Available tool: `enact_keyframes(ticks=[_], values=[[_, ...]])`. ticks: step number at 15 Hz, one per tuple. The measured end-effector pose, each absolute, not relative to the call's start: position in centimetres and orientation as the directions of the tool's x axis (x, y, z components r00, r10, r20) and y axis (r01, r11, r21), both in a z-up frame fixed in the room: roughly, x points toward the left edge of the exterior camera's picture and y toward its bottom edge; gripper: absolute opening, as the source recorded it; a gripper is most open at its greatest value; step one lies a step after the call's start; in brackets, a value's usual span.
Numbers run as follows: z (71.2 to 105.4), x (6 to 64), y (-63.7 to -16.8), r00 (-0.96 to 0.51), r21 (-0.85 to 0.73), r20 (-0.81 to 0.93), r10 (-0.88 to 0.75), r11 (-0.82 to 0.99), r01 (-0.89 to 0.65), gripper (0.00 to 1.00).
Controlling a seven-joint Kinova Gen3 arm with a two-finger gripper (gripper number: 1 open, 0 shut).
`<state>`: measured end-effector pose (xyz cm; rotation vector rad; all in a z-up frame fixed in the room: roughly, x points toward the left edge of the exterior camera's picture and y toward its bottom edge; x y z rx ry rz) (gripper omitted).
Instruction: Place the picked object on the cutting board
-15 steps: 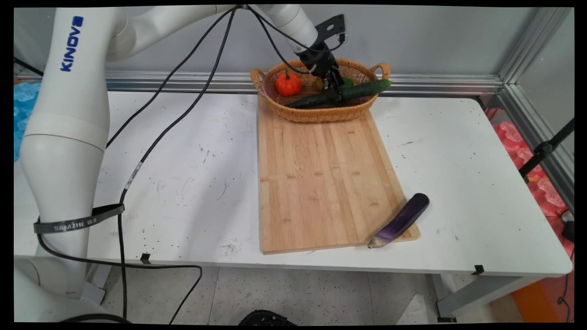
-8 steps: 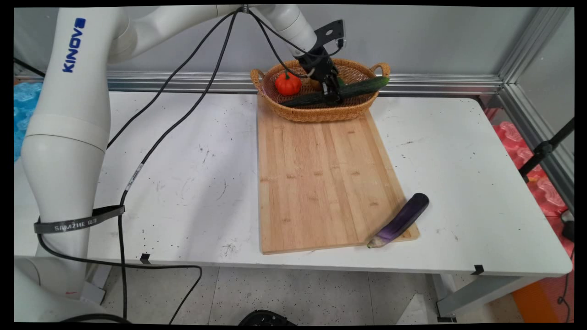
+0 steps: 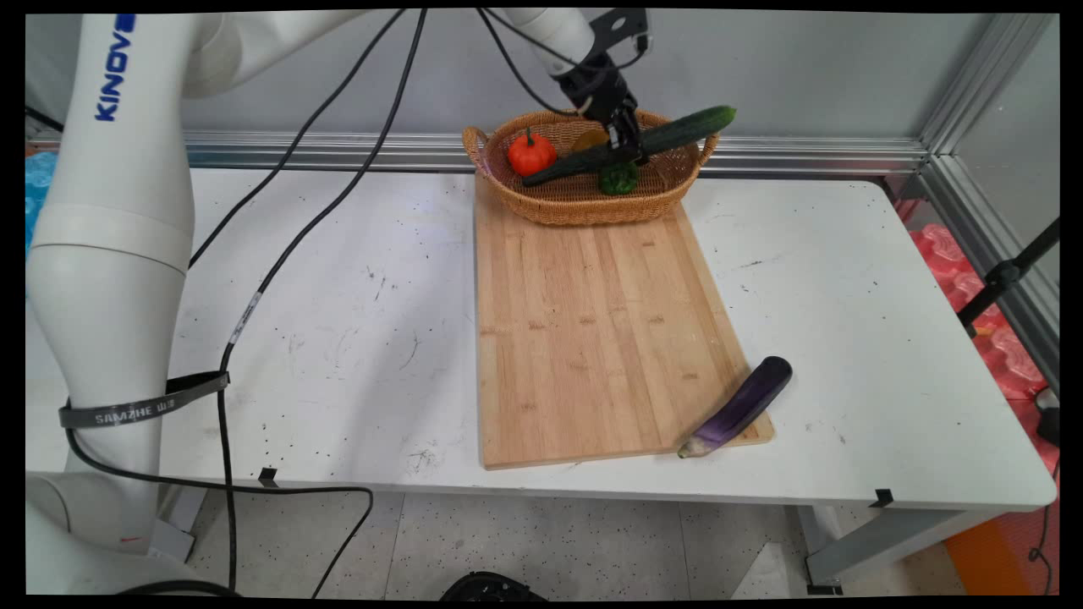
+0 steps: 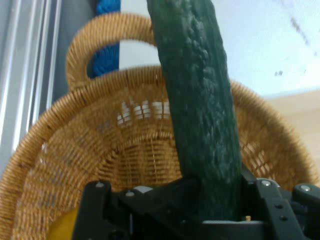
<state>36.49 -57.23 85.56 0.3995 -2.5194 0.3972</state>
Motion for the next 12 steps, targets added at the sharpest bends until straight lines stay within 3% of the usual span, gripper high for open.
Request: enact_keyframes(ticks=[12], values=[[93.7,30.0,-53.1,-0.758,-0.187,0.615,-0.216,0.894,-0.406,0.0]])
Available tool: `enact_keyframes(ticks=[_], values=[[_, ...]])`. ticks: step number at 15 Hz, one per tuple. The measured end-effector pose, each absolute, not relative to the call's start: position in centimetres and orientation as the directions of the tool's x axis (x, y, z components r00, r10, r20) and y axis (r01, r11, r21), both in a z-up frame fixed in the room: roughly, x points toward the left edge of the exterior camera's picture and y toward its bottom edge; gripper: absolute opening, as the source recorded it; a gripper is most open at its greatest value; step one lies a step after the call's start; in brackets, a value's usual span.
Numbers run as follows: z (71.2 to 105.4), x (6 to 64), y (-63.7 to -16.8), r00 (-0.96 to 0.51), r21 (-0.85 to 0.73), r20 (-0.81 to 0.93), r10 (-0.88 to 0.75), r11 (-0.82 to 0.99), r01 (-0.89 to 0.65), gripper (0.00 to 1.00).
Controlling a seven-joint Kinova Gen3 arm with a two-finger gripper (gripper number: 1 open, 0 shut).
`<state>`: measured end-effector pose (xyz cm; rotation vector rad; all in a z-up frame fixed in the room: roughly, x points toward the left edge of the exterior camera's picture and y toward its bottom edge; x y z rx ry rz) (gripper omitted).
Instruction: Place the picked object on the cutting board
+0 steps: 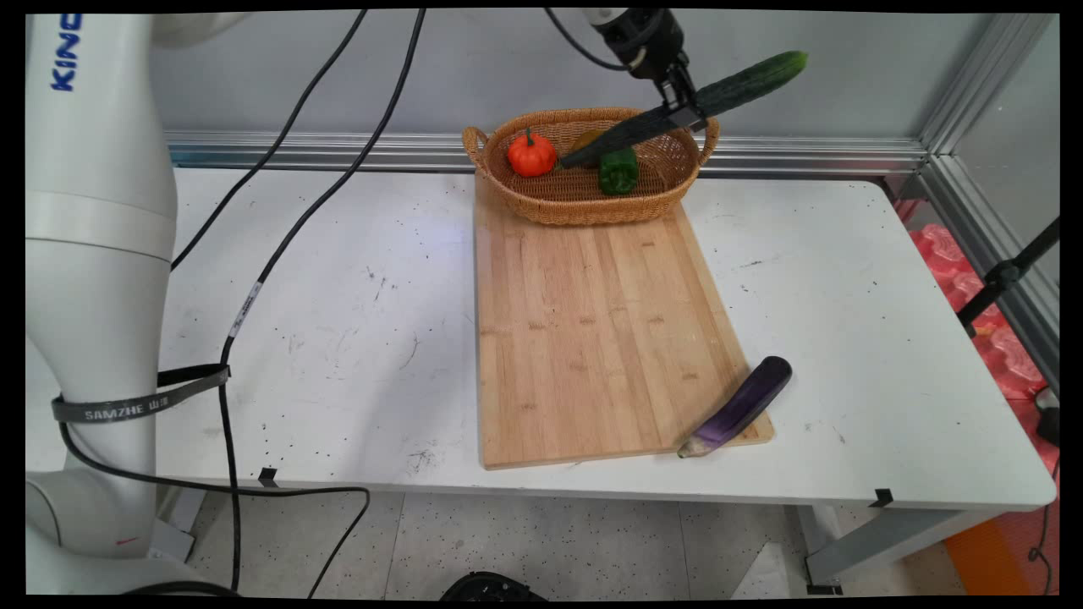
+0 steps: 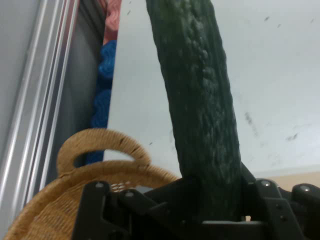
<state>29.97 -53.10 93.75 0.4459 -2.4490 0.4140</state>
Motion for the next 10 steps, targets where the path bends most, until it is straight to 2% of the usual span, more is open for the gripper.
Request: enact_keyframes(ticks=[6,10], values=[[94.8,27.8,-49.6,-0.713,-0.113,0.63,-0.308,0.872,-0.477,0.0],[93.3,26.5,-45.8,-0.715,-0.065,0.599,-0.362,0.867,-0.494,0.0]])
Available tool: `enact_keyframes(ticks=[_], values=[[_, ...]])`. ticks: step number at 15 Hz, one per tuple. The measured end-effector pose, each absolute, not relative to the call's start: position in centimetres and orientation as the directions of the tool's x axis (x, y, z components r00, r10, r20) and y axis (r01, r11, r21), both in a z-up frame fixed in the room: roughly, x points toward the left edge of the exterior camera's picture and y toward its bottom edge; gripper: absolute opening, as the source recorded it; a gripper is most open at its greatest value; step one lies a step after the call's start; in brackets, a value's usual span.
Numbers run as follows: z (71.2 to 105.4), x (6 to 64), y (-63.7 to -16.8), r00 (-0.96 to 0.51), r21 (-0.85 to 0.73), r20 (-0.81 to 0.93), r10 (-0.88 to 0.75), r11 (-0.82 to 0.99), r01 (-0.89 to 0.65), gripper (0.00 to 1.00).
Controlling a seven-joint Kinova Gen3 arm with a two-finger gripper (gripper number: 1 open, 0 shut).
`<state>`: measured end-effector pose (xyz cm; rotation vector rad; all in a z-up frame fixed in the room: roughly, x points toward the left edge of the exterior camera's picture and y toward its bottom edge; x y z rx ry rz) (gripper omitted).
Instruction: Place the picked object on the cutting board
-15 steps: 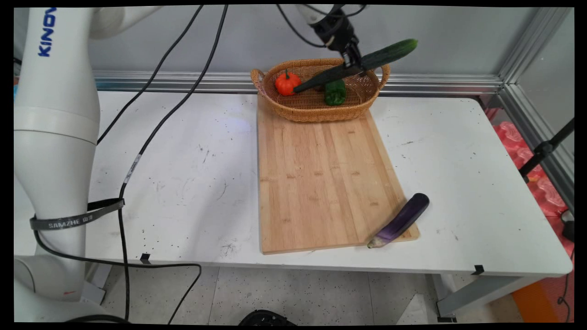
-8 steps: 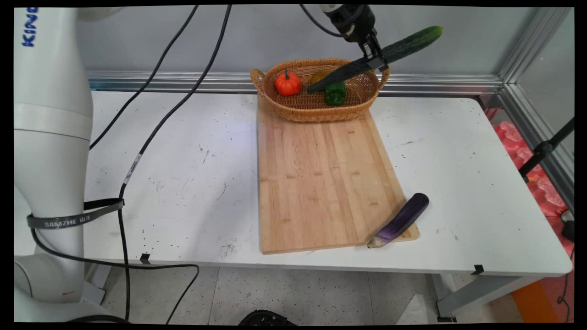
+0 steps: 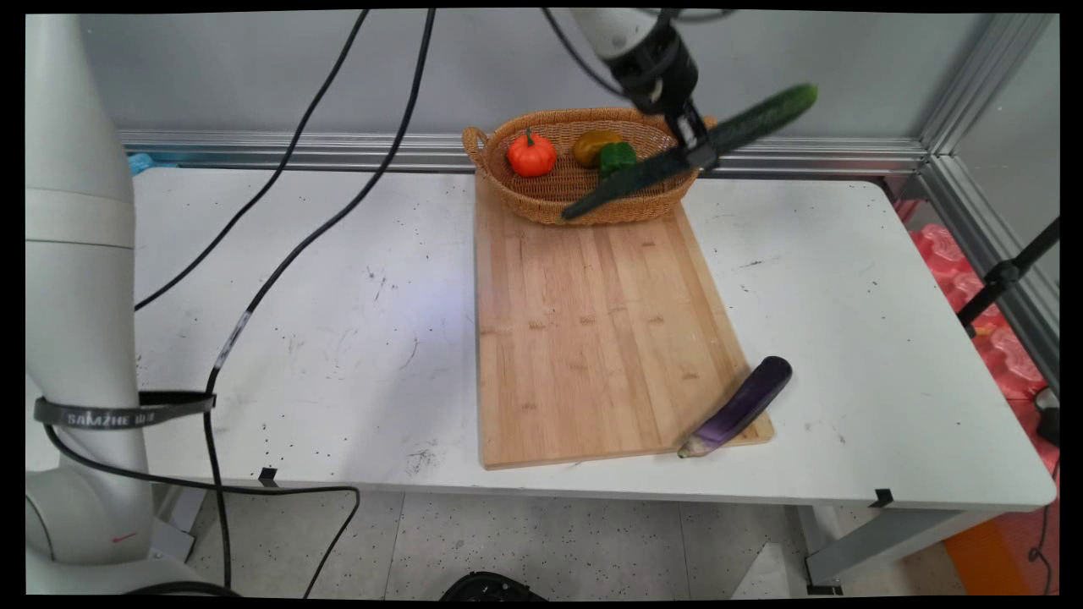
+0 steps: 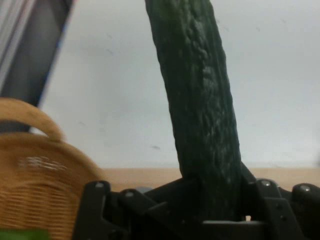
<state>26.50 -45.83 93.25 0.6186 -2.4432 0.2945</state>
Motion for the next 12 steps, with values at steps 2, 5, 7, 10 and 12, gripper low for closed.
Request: enact_keyframes(ticks=[2,5,7,10,12], values=[[91.9,25.8,-43.6,-0.724,-0.043,0.58,-0.373,0.874,-0.484,0.0],[90.3,25.1,-41.0,-0.738,-0.02,0.558,-0.38,0.882,-0.47,0.0],[89.1,24.6,-39.6,-0.746,-0.008,0.545,-0.382,0.888,-0.46,0.0],[88.0,24.2,-38.3,-0.755,0.0,0.534,-0.381,0.893,-0.45,0.0],[87.2,23.9,-37.5,-0.761,0.004,0.527,-0.379,0.896,-0.444,0.0]])
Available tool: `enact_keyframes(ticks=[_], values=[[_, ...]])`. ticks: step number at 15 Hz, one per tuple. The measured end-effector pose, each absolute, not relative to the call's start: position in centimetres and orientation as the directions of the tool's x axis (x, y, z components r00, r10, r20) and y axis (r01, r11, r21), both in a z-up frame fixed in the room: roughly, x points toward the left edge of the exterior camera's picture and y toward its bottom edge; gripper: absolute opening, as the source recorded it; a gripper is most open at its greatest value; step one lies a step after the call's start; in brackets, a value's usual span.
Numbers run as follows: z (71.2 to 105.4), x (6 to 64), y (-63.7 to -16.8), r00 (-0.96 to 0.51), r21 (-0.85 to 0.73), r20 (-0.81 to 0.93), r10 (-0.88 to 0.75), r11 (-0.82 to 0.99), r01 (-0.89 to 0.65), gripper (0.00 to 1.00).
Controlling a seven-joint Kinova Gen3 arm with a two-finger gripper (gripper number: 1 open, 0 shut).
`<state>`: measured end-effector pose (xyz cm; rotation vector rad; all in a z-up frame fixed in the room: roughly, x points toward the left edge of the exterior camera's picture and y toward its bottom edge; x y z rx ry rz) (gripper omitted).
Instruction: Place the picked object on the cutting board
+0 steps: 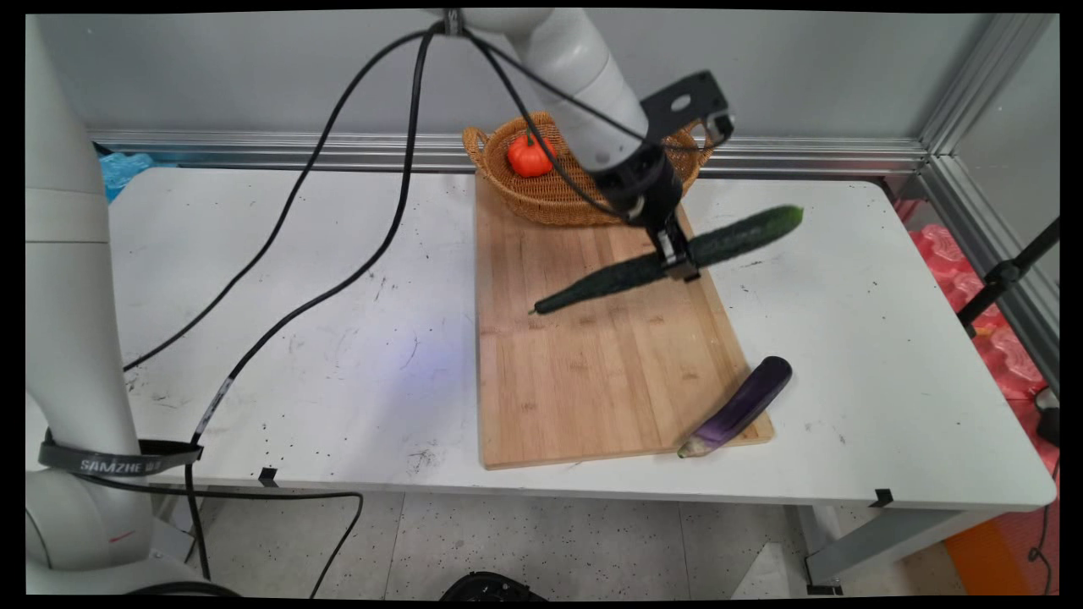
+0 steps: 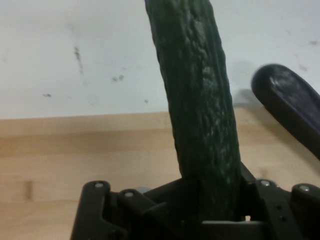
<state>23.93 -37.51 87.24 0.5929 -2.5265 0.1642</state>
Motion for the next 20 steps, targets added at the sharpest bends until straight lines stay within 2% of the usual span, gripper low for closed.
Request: enact_keyframes(ticks=[13,20], values=[[81.7,22.2,-32.6,-0.777,0.061,0.468,-0.421,0.893,-0.447,0.0],[80.0,21.8,-31.4,-0.772,0.078,0.455,-0.444,0.884,-0.462,0.0]])
